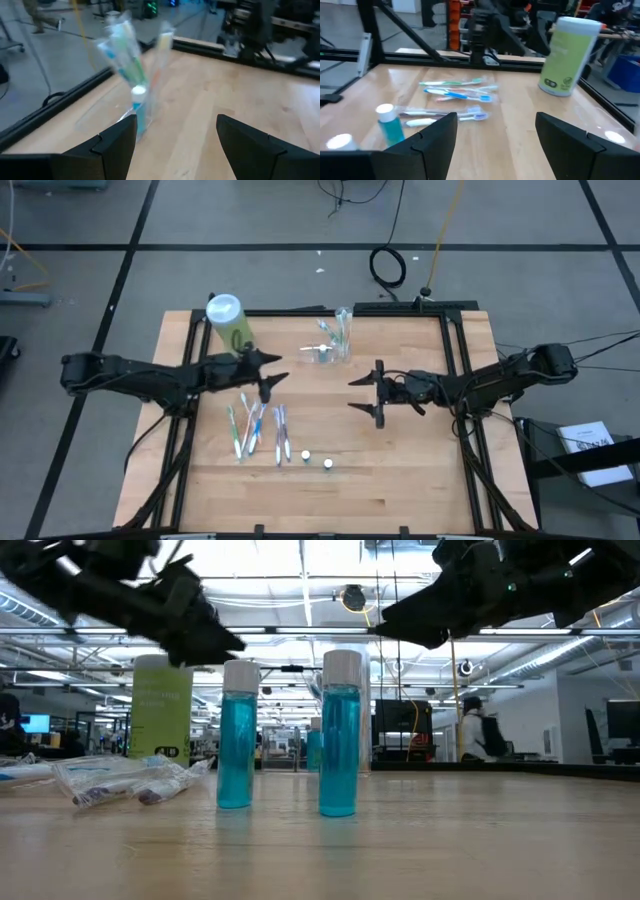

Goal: Pick & Place toothbrushing station
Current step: Put the blue mouthwash into the transparent organizer

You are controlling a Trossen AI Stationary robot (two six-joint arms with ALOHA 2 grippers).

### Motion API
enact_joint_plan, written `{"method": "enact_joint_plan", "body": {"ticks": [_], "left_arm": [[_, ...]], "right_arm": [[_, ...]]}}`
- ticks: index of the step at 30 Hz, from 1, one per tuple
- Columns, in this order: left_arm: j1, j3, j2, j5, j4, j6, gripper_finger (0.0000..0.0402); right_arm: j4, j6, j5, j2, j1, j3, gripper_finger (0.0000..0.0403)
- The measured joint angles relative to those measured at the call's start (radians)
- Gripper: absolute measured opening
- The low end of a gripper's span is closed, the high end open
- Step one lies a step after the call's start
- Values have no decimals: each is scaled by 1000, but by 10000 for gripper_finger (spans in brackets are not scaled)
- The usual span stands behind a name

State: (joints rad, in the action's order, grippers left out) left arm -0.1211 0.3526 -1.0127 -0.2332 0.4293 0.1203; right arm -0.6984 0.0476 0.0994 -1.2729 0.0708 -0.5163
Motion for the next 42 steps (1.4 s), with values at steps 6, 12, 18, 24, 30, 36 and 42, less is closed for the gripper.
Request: {"method": "enact_joint_plan", "body": {"ticks": [6,12,18,24,30,36,42], "left_arm": [[0,-169,173,-7,14,93,280],[0,-255,270,57,23,133,280],[45,-261,275,102,19,106,280],[115,-261,275,76,65,11,280],[131,-260,274,75,74,43,280],[131,-260,274,75,66,88,280],[130,-260,274,75,61,129,280]], "right_arm": [[13,-6,0,8,42,0,263],[94,-74,-53,8,118,0,263],[150,-159,-51,-4,211,0,263],[83,-222,-47,-117,281,0,263],[-128,-217,-45,-272,317,0,263],[-291,-219,-43,-374,319,-3,263],[-292,-192,-49,-513,319,-79,263]]}}
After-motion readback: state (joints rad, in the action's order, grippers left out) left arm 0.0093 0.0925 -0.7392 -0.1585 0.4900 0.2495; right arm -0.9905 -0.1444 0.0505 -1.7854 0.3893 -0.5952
